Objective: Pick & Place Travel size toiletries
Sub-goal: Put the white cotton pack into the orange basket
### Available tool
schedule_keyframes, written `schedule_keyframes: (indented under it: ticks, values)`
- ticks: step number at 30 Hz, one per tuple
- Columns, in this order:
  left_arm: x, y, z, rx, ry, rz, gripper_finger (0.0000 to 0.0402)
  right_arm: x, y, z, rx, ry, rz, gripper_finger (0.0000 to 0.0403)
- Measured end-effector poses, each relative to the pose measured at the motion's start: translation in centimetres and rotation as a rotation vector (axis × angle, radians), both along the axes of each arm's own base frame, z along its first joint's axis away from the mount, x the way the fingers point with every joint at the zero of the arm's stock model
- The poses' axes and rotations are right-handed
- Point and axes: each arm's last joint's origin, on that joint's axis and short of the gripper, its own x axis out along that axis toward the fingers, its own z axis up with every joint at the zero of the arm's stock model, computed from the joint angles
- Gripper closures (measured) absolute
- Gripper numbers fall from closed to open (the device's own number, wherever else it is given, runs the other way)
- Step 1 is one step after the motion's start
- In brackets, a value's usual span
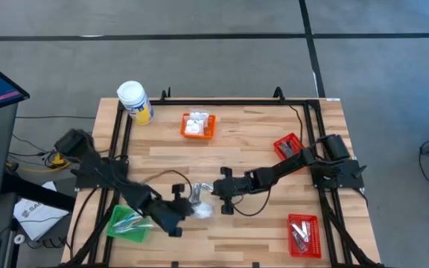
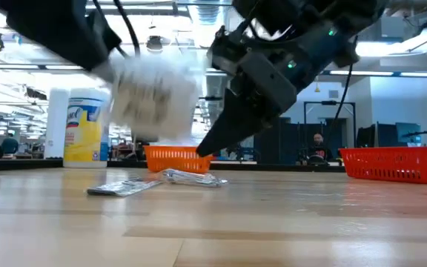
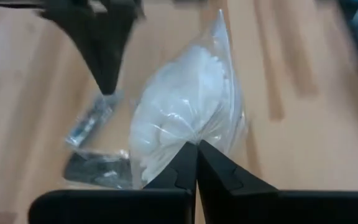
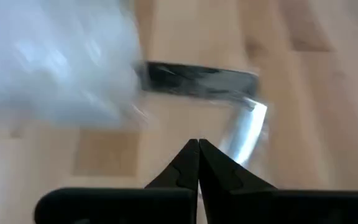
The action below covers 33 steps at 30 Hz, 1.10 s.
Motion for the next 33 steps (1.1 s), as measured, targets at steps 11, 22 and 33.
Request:
schedule_keyframes:
  ticks: [11,22,33]
  values:
    - [-3.4,6.1,5.3,-0.238,-0.451,0.273,0.0401,-3.1,-0.4,1.5,-0.372,0.081,-0.401,0.0403]
    - [-2.8,15.9,5.0,-0.347,-0.766,0.522,0.0401,-2.6,2.3,1.7,-0.374,0.067,-0.025,0.0403]
    - [0.5,22.6,0.8,-0.407,-0.827,0.588,0.0401,-2.6,4.9,2.4,-0.356,-0.033,0.146,0.0403]
